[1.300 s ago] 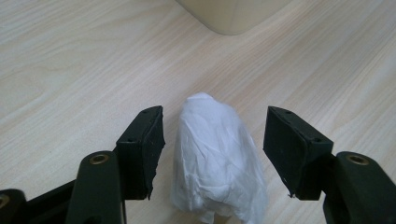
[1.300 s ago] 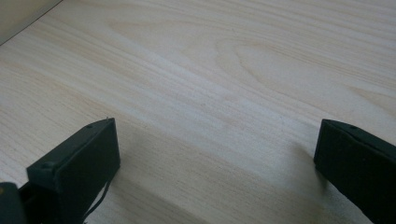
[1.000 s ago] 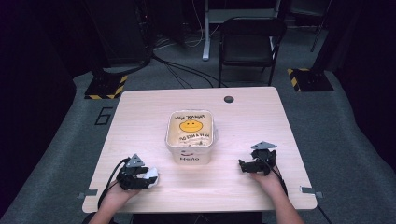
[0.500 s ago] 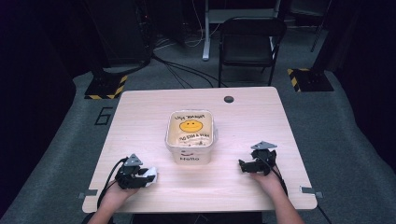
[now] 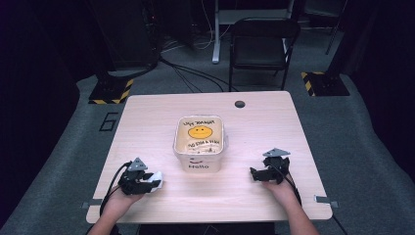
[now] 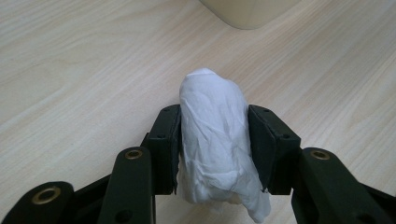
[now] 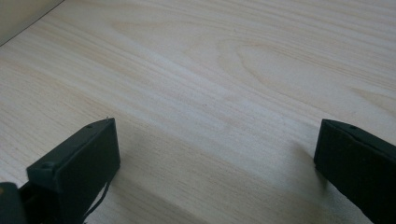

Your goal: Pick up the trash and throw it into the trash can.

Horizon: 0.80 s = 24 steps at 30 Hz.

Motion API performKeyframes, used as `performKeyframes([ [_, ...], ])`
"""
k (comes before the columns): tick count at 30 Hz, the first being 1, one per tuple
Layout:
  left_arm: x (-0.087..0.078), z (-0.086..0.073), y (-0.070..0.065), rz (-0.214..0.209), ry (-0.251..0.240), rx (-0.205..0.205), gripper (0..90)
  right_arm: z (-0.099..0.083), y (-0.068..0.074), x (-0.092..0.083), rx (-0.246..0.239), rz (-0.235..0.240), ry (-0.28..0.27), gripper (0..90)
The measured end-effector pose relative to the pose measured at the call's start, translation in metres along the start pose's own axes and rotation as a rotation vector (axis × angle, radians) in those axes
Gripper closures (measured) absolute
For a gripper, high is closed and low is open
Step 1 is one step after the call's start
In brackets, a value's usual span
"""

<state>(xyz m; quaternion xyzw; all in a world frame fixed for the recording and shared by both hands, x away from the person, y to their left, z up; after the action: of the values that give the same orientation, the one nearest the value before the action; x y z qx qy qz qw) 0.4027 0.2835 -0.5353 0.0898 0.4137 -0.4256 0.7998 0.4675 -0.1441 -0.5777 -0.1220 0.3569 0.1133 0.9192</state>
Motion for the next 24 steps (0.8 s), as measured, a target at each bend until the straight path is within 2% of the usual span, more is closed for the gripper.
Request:
performKeyframes([
  [10, -0.012, 0.011, 0.002, 0.014, -0.026, 0.001, 56.0, 0.0, 0.0, 0.0, -0.001, 0.0, 0.0, 0.0],
  [11, -0.014, 0.012, 0.003, 0.015, -0.02, 0.011, 55.9, 0.0, 0.0, 0.0, 0.007, 0.0, 0.003, 0.0],
  [24, -0.027, 0.026, 0.004, 0.027, -0.037, 0.015, 56.2, 0.0, 0.0, 0.0, 0.006, -0.001, 0.003, 0.0],
])
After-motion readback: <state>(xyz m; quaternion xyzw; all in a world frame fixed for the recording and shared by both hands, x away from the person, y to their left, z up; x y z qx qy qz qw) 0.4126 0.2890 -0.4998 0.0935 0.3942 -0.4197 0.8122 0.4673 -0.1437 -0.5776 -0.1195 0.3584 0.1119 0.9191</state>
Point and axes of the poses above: each handheld gripper's, and its own axes: x roughly forward along the jaws, z roughly out of its top, y roughly to its left, the point moved 7 cm from there along x, roughly forward along the jaws, and after that the axes turned 12 degrees about -z, right-handed, at the moved point
